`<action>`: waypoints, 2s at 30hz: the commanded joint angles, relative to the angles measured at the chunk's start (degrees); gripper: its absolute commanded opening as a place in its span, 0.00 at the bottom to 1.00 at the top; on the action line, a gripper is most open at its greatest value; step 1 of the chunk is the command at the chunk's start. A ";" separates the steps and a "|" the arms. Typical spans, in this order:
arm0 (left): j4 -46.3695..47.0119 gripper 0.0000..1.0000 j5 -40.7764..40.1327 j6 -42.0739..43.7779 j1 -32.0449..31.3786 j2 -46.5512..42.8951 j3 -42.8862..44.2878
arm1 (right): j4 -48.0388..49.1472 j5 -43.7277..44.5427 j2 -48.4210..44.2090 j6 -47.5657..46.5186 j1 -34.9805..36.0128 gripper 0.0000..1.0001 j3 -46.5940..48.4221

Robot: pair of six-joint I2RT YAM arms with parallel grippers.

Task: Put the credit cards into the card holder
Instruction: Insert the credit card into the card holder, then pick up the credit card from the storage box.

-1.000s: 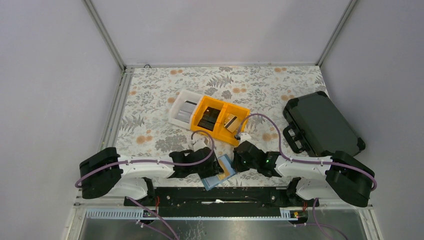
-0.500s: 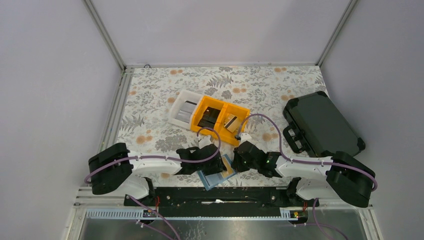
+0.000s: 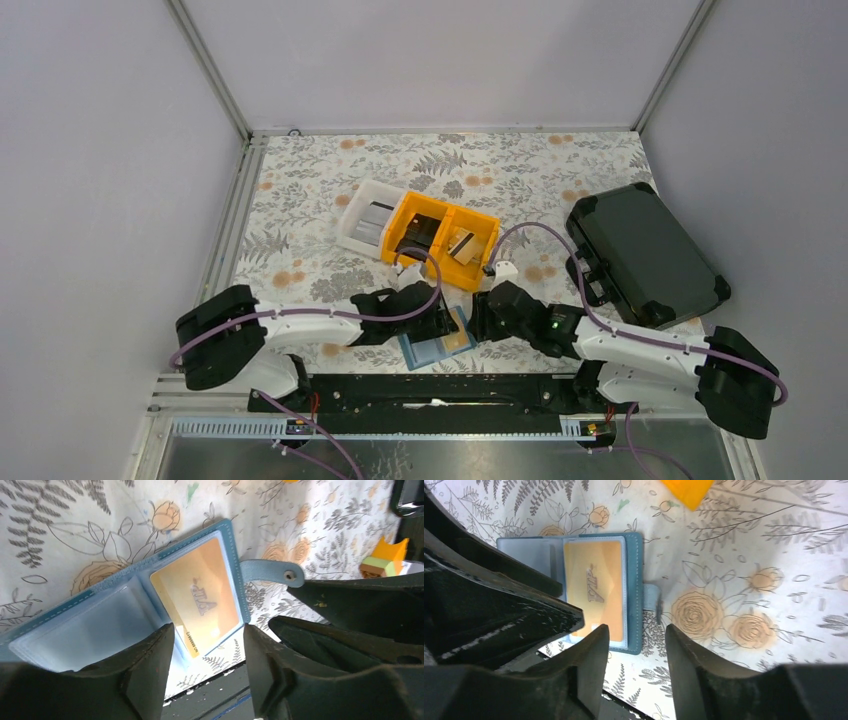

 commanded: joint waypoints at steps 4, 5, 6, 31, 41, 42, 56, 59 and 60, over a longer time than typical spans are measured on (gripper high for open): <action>0.84 0.74 -2.46 6.39 4.89 -12.84 -1.03 | -12.14 7.70 -5.17 -7.12 -1.78 0.69 10.26; -0.23 0.77 -2.05 7.63 6.25 -14.40 -1.01 | -12.75 7.25 -5.18 -8.78 -2.74 0.71 11.84; -1.41 0.79 -1.57 8.87 7.63 -15.88 -1.02 | -13.39 6.82 -5.04 -10.51 -3.96 0.73 13.51; 1.75 0.88 11.81 12.73 24.34 -28.85 -18.79 | -0.88 3.27 34.15 -46.31 -15.70 0.79 37.67; 4.01 0.88 13.90 12.44 25.19 -27.06 -20.56 | 1.17 -2.40 40.95 -48.08 -17.67 0.84 37.32; 4.67 0.88 14.00 12.49 25.28 -26.89 -20.58 | 1.76 -2.42 41.35 -48.39 -17.68 0.84 37.07; 8.69 0.88 16.01 12.09 26.08 -23.78 -20.52 | 2.57 0.39 46.64 -53.17 -17.68 0.75 36.85; 8.76 0.88 16.28 12.18 26.27 -23.62 -20.52 | 1.20 0.82 47.64 -53.68 -17.74 0.66 37.51; 8.76 0.88 16.27 12.18 26.34 -23.66 -20.59 | 1.20 0.96 47.53 -53.70 -17.67 0.61 37.51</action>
